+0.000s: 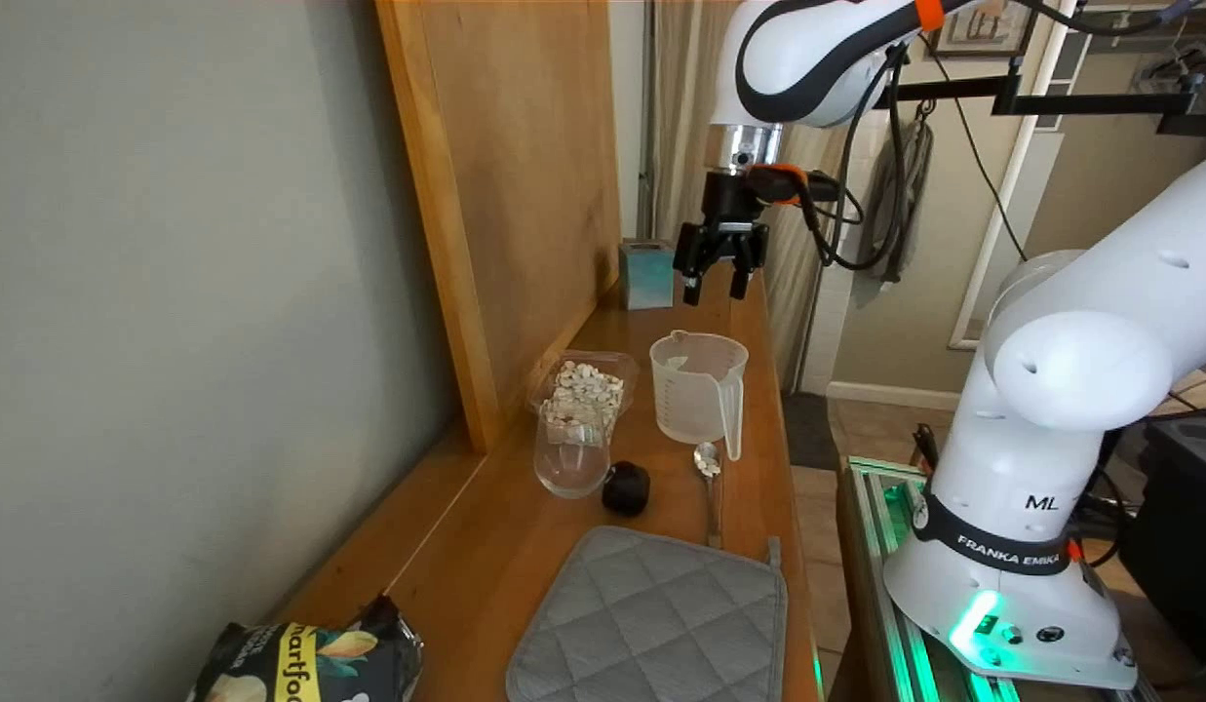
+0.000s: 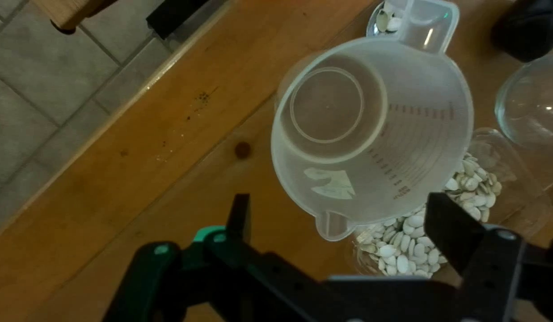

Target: Pour the contents of the plastic jar into the glass jar

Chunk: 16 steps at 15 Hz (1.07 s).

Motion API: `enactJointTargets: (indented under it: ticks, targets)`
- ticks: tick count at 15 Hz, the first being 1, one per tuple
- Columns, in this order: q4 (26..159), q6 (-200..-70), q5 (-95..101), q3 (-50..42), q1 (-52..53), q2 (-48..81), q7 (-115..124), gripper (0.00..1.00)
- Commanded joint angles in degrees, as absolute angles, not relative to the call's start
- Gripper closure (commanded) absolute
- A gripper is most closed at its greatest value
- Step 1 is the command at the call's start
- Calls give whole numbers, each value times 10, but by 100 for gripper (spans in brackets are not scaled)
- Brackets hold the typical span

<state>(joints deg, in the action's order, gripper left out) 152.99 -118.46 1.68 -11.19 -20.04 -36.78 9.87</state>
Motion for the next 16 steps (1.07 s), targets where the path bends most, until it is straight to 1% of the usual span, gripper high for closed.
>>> enactJointTargets:
  ticks: [1,3,8,12,16]
  targets:
    - [1533,-1159,40,-122,-216,-363,83,0]
    - [1531,-1156,62,-121,-219,-354,73,0]
    - [1541,-1207,148,-118,-220,-318,68,0]
    - [1552,-1255,132,-134,-210,-288,43,0]
    - [1561,-1268,107,-148,-201,-274,14,0]
